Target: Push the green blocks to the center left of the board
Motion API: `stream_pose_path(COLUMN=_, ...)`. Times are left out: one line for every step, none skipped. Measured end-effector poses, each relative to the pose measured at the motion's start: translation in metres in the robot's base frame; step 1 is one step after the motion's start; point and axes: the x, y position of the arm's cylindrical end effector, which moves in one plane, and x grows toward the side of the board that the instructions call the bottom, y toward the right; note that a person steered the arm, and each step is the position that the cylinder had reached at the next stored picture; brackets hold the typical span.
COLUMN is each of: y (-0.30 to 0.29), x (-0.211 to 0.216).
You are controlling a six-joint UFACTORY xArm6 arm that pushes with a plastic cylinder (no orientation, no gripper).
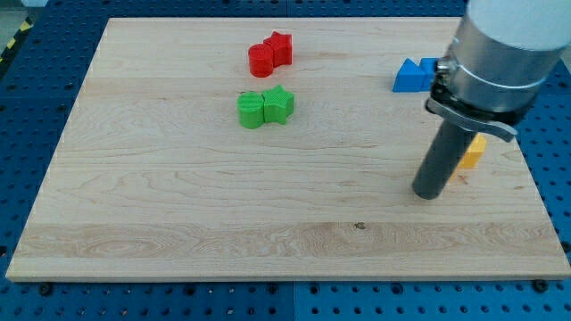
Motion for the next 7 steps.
stream_pose_path(y=-0.022, x=-0.020)
stream_pose_path(y=-0.031, x=-0.048)
stream_pose_path(y=-0.039, x=-0.081)
stream_pose_path(y=-0.079, x=-0.099)
stream_pose_path(y=-0.122, x=-0.116)
stream_pose_path(y=-0.139, x=-0.119)
stream_pose_path(y=-0.179, x=-0.125)
